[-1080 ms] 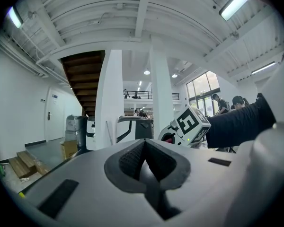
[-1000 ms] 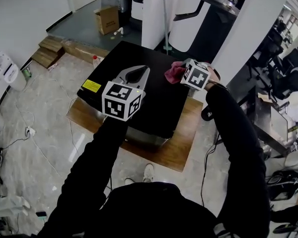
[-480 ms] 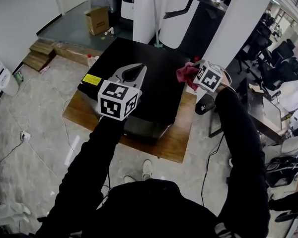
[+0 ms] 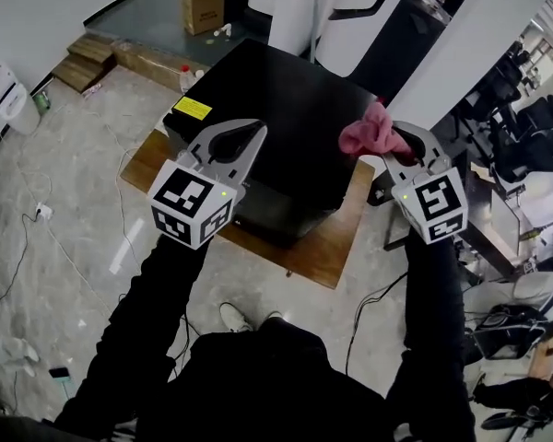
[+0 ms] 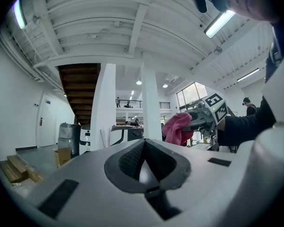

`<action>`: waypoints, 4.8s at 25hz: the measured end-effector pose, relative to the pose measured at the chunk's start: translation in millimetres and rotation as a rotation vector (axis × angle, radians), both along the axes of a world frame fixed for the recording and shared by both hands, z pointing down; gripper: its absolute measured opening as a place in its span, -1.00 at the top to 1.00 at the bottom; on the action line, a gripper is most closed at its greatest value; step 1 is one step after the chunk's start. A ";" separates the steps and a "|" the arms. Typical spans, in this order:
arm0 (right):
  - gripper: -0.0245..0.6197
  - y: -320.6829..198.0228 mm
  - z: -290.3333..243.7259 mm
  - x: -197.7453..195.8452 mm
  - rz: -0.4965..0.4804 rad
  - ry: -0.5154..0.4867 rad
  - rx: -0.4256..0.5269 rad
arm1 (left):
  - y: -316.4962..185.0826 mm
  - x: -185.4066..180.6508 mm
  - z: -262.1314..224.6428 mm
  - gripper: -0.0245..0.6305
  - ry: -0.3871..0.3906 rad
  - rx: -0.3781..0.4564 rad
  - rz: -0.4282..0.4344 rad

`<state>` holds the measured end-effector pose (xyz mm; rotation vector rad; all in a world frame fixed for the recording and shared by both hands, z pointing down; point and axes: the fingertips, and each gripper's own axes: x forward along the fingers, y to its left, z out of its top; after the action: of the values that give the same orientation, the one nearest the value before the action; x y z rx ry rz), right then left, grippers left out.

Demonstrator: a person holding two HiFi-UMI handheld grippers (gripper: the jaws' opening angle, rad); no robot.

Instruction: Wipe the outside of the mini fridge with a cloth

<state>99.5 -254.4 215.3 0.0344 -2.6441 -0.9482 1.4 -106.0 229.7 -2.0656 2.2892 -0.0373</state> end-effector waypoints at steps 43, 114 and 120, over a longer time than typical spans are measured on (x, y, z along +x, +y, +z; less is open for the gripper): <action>0.74 314.0 137.0 -129.2 0.105 -0.246 -0.267 | 231.0 -85.6 111.8 0.91 0.041 -0.001 0.124; 0.74 264.0 558.8 -251.4 0.372 0.276 -0.402 | 159.2 -171.2 476.4 0.91 0.265 -0.409 0.270; 0.74 274.7 467.6 -211.3 0.371 0.099 -0.354 | 156.5 -151.7 412.8 0.91 0.246 -0.309 0.298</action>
<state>-111.8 20.3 682.9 0.3685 -2.5476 -0.3487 -150.2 50.6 642.5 -2.6878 2.1885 -0.1376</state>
